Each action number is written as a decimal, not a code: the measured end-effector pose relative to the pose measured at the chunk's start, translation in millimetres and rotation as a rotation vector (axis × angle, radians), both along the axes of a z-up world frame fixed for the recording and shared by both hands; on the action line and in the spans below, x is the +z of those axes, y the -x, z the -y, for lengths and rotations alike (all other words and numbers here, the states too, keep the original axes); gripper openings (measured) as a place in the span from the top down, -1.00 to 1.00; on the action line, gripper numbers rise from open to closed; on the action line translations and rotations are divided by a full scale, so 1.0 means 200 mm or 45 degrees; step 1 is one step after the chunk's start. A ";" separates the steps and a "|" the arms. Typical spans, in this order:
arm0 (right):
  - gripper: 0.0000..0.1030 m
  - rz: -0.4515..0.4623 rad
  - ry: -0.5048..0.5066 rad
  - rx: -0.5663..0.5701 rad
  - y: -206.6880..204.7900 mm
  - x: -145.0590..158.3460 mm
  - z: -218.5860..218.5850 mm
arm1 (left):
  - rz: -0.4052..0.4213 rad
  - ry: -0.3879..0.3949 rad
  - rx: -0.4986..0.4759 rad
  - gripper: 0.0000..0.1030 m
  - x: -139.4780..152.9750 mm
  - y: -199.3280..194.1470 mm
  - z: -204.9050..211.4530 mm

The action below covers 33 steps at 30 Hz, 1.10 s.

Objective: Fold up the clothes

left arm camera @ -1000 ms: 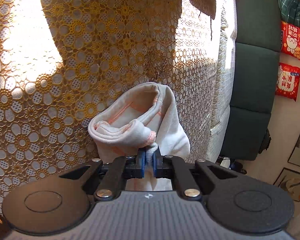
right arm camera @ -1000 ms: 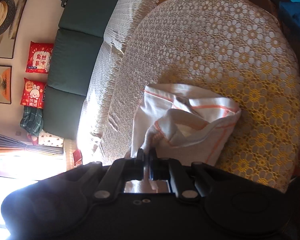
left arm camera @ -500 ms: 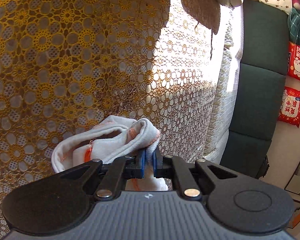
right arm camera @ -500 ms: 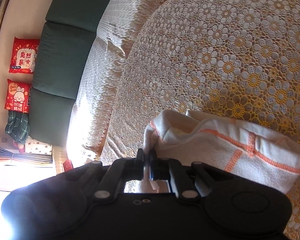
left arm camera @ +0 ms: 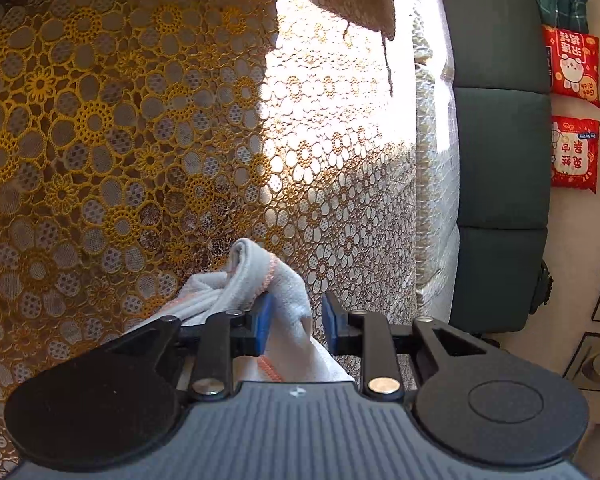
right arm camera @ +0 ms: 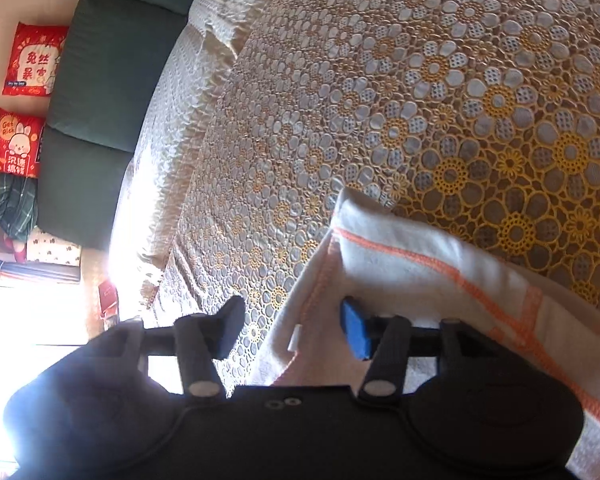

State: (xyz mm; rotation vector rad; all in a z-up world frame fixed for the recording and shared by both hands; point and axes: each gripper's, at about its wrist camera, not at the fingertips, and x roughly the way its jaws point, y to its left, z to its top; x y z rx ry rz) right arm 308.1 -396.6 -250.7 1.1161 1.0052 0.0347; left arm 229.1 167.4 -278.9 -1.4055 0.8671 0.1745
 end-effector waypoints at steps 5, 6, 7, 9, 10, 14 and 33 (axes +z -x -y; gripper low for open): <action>-1.00 0.150 0.072 0.073 0.15 0.22 0.01 | 0.148 -0.260 -0.097 -0.89 0.26 0.05 0.04; -1.00 0.181 0.092 0.098 0.19 0.27 0.02 | 0.174 -0.284 -0.190 -0.89 0.30 0.03 0.09; -1.00 0.210 0.130 0.133 0.23 0.32 0.02 | 0.192 -0.298 -0.332 -0.89 0.33 0.00 0.16; -1.00 0.266 0.218 0.207 0.29 0.41 0.03 | 0.229 -0.346 -0.605 -0.89 0.36 -0.04 0.36; -1.00 0.280 0.253 0.245 0.32 0.44 0.03 | 0.249 -0.379 -0.729 -0.89 0.37 -0.05 0.47; -1.00 0.280 0.185 0.303 0.42 0.45 0.06 | 0.282 -0.499 -1.085 -0.89 0.36 -0.18 0.85; -1.00 0.191 -0.174 0.052 0.48 0.07 0.24 | 0.056 -0.198 -0.928 -0.89 0.07 -0.67 1.04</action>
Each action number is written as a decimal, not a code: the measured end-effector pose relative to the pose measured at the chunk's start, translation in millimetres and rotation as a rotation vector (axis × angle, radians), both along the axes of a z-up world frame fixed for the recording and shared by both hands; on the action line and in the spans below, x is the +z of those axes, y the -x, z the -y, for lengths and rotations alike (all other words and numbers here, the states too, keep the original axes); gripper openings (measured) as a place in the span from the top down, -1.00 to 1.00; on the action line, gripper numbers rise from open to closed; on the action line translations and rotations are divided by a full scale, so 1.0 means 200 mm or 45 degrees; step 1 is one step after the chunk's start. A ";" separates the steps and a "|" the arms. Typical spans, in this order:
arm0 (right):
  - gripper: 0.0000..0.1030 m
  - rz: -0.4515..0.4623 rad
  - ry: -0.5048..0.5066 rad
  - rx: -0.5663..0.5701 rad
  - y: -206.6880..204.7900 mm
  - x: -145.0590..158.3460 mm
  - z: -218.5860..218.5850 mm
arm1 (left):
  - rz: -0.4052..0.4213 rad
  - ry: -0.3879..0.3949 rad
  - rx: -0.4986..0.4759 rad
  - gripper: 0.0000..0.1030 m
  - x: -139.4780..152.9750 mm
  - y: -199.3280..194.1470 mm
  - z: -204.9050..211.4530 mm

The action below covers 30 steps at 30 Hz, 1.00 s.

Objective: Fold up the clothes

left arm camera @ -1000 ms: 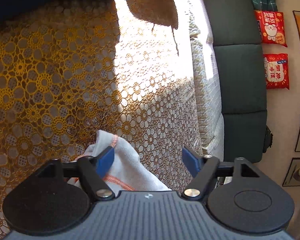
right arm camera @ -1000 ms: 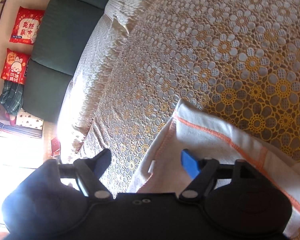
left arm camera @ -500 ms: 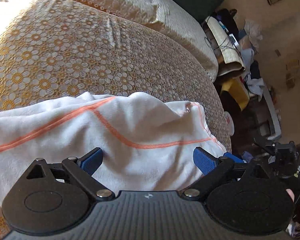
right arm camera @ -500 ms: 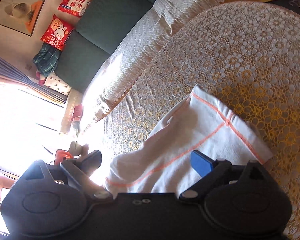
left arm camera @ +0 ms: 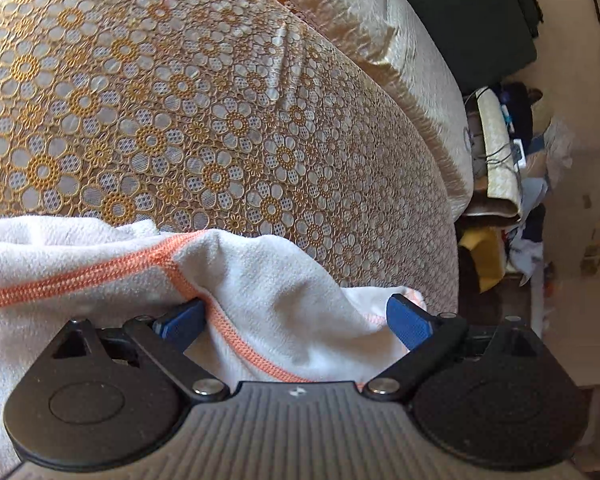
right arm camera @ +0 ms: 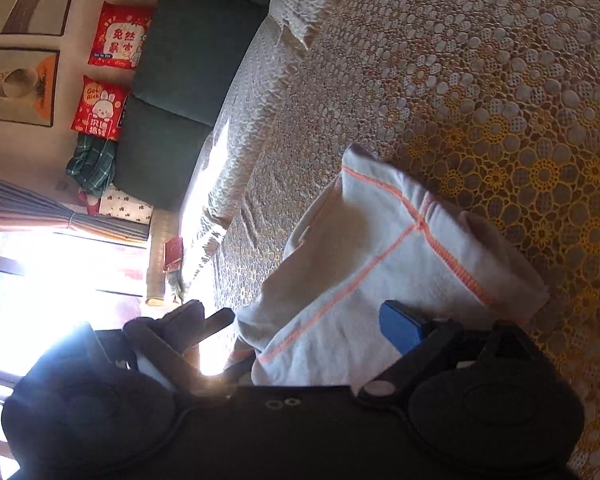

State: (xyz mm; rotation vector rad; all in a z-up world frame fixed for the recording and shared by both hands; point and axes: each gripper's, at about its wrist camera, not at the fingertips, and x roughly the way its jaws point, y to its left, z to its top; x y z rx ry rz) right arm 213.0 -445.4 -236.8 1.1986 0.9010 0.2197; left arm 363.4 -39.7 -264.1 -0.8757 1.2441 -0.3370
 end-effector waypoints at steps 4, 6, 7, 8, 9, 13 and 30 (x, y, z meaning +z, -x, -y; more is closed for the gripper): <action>-1.00 -0.018 -0.069 -0.039 0.03 -0.09 0.07 | -0.010 0.111 -0.022 -0.90 0.00 0.06 -0.10; -1.00 -0.034 -0.039 -0.010 0.01 -0.05 0.05 | 0.033 0.094 -0.073 -0.90 0.05 0.12 -0.12; -1.00 -0.024 -0.015 0.008 0.00 -0.01 0.03 | 0.055 0.086 -0.098 -0.90 0.08 0.15 -0.14; -1.00 0.005 -0.004 0.023 -0.03 0.04 0.01 | 0.074 0.078 -0.111 -0.90 0.10 0.19 -0.15; -1.00 0.038 0.004 0.037 -0.05 0.09 -0.02 | 0.088 0.069 -0.108 -0.90 0.12 0.22 -0.17; -1.00 0.121 -0.027 0.136 -0.19 0.22 -0.21 | 0.138 0.033 -0.093 -0.99 0.15 0.34 -0.26; -1.00 0.174 1.148 0.824 -0.46 0.34 -0.90 | 0.604 -0.647 -0.455 -0.99 0.26 0.62 -0.02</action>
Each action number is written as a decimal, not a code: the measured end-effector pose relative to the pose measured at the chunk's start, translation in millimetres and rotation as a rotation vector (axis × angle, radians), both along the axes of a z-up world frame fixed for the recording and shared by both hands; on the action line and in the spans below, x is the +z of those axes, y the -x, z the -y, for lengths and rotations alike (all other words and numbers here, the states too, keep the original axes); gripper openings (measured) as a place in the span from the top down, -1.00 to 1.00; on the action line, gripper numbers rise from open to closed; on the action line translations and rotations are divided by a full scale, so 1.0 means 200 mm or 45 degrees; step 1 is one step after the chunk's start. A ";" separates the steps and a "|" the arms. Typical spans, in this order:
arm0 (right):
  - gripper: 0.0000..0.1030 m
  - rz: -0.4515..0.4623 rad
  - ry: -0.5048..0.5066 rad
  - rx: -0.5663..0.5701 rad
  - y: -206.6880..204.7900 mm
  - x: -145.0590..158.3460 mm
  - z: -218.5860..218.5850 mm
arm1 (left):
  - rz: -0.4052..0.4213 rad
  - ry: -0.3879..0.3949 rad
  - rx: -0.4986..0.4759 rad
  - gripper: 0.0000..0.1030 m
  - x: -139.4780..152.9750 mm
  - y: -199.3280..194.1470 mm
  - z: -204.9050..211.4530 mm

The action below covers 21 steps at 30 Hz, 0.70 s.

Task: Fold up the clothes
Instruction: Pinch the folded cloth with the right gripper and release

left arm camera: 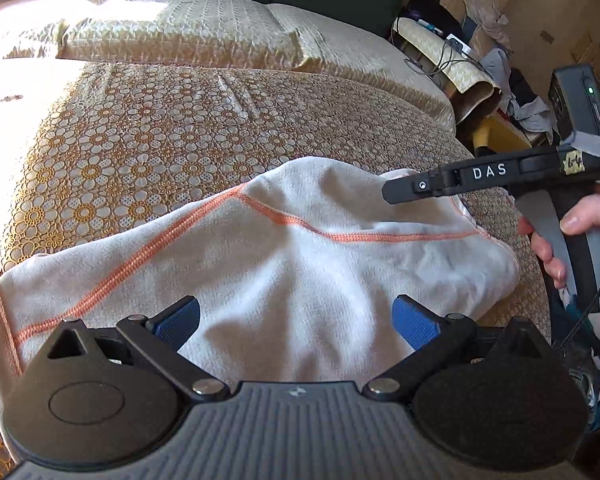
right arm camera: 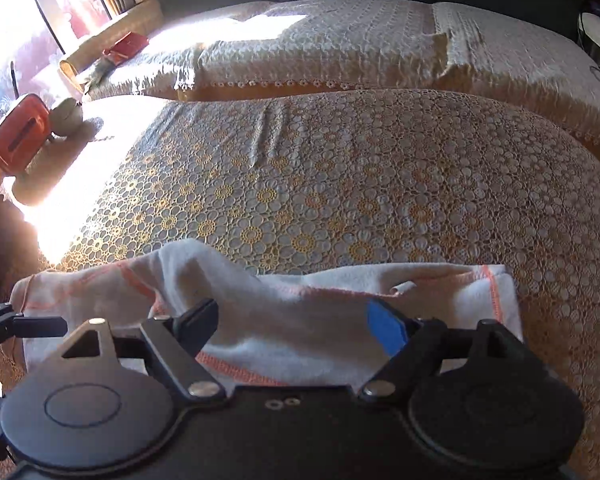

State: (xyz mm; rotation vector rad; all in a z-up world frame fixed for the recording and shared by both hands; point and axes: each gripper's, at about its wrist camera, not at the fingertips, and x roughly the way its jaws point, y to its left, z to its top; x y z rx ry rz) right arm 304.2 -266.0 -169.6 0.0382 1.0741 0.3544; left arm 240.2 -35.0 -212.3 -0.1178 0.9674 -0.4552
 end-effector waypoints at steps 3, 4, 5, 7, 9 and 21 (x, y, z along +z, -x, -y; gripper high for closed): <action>-1.00 0.034 0.003 0.069 -0.01 0.05 0.00 | 0.026 -0.068 -0.060 -0.99 0.00 0.03 0.04; -1.00 0.085 0.016 0.160 0.00 0.08 -0.02 | 0.035 -0.081 -0.072 -0.99 0.00 0.03 0.05; -1.00 0.145 0.077 0.276 0.00 0.10 -0.06 | 0.045 -0.084 -0.072 -0.99 0.00 0.04 0.05; -1.00 0.202 0.292 0.475 -0.01 0.09 -0.16 | 0.065 -0.089 -0.068 -0.99 0.01 0.06 0.04; -1.00 0.192 0.413 0.650 0.00 0.04 -0.23 | 0.088 -0.095 -0.046 -0.98 0.00 0.07 0.04; -1.00 0.043 0.341 0.712 -0.13 -0.10 -0.30 | 0.042 -0.159 -0.010 -0.81 -0.16 0.18 -0.06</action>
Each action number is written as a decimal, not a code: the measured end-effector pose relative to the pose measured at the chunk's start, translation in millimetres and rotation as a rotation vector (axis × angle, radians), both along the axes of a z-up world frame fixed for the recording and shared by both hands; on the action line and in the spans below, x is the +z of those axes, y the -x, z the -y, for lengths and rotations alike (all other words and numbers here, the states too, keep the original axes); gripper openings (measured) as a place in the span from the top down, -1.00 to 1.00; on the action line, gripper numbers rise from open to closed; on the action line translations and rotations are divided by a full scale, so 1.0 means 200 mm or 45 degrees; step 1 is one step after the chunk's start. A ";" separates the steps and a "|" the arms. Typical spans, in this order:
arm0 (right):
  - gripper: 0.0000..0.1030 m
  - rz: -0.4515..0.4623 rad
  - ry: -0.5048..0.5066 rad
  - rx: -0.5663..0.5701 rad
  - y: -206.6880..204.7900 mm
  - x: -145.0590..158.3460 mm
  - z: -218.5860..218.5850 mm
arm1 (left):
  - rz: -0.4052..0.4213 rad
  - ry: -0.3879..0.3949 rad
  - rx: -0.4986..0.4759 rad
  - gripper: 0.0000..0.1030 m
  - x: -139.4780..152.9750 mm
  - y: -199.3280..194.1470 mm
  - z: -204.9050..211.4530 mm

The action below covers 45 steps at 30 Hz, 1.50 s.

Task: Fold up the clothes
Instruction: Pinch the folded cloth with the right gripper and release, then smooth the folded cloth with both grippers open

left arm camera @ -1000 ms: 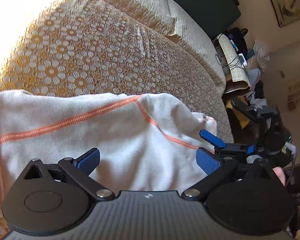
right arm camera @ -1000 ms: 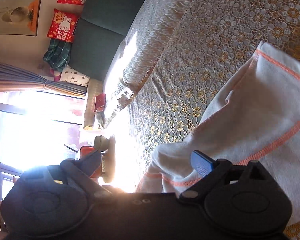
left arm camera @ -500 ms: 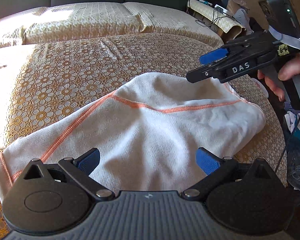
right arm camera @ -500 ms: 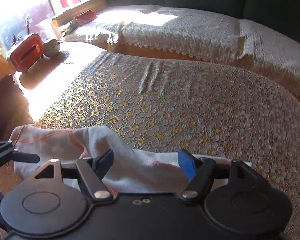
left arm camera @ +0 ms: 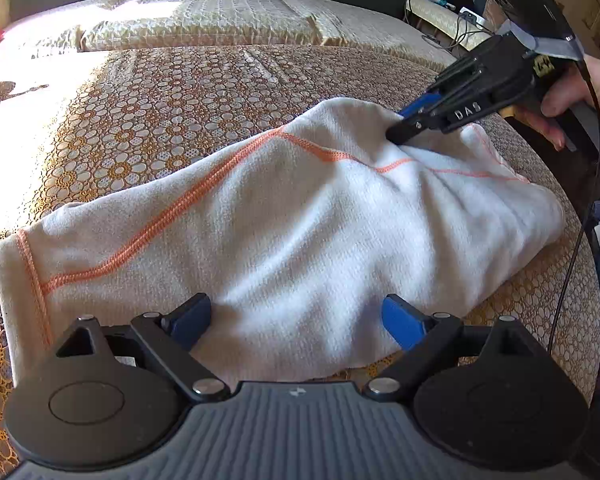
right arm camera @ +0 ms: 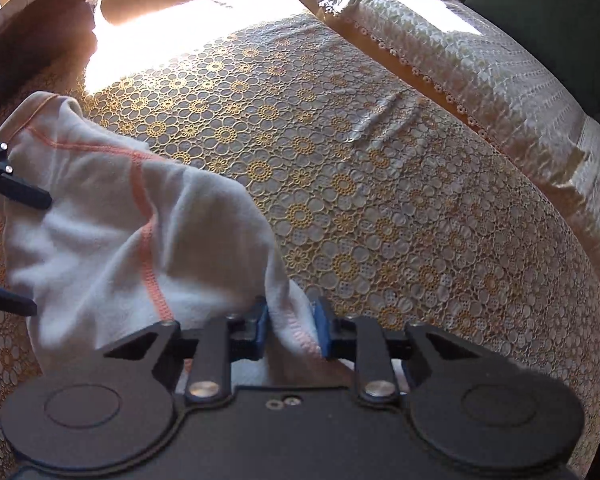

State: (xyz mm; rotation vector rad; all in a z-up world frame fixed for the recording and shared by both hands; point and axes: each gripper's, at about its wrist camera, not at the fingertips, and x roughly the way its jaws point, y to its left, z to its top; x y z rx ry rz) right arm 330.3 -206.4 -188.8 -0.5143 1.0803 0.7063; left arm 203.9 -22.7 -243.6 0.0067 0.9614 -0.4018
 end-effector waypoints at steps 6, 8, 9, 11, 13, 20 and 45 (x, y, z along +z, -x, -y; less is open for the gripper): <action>-1.00 0.012 -0.003 -0.124 -0.09 -0.03 0.05 | 0.043 -0.095 -0.047 -0.81 -0.01 0.05 0.04; -1.00 0.015 0.009 -0.154 -0.10 -0.06 0.05 | 0.030 -0.078 -0.038 -0.81 0.00 0.04 0.03; -1.00 0.013 0.003 -0.162 -0.10 -0.05 0.06 | 0.022 -0.047 -0.026 -0.81 0.02 0.03 0.02; -1.00 0.007 -0.017 -0.174 -0.08 -0.02 0.08 | 0.061 0.002 -0.013 -0.81 0.09 0.01 -0.01; -1.00 0.006 -0.071 -0.210 -0.07 0.05 0.13 | 0.138 0.020 -0.003 -0.81 0.18 -0.04 -0.03; -1.00 -0.092 -0.185 -0.287 0.03 0.19 0.34 | 0.125 -0.074 -0.004 -0.81 0.19 -0.31 -0.02; -1.00 -0.173 -0.207 -0.411 0.39 0.12 0.71 | 0.086 -0.179 -0.001 -0.80 0.14 -0.07 -0.23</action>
